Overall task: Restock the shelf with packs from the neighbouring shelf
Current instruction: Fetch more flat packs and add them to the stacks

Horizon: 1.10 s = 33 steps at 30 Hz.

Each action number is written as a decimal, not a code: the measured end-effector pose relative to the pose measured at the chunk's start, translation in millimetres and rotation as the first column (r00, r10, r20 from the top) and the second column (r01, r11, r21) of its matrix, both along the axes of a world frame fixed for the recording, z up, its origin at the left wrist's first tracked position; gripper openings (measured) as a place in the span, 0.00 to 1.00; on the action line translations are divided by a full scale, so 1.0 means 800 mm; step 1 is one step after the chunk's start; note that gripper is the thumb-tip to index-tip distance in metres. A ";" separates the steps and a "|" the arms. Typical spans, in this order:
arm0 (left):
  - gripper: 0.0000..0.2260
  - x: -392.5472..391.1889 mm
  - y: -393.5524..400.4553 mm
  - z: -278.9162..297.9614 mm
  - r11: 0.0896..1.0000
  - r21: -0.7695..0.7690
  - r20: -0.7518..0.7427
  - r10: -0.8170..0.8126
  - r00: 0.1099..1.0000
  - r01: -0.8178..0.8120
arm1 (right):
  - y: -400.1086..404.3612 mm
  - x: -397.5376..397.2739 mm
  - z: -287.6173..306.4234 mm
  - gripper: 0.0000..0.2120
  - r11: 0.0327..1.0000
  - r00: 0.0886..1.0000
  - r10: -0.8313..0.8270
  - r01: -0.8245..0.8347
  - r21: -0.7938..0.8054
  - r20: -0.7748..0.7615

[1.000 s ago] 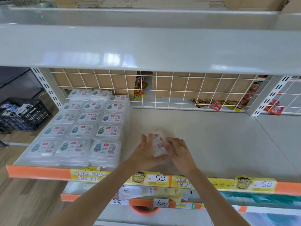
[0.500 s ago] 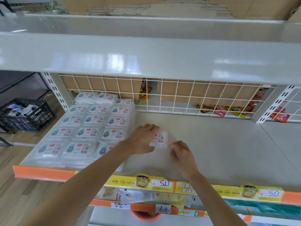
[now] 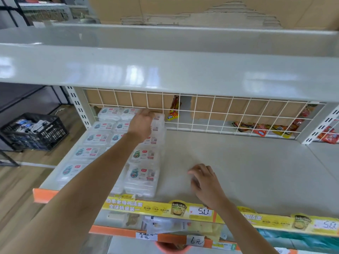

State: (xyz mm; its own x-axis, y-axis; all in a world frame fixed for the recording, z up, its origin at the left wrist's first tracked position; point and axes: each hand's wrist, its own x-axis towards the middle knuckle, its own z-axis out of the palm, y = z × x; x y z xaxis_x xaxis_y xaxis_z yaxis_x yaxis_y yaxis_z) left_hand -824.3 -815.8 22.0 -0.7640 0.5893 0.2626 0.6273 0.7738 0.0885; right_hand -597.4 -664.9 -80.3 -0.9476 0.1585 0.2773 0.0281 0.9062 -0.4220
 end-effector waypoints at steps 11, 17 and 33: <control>0.18 0.011 0.014 0.000 0.997 -0.046 0.008 0.066 0.998 -0.066 | -0.008 0.001 0.007 0.20 0.999 0.999 -0.043 0.044 -0.031 0.031; 0.20 0.070 0.028 0.000 0.988 -0.124 -0.039 -0.095 0.995 0.089 | 0.000 0.027 0.019 0.22 0.997 0.996 -0.068 0.066 0.039 0.052; 0.17 0.397 0.272 -0.043 0.792 -0.066 0.041 -0.606 0.795 0.607 | 0.216 0.352 0.058 0.18 0.879 0.963 -0.270 0.258 0.400 -0.029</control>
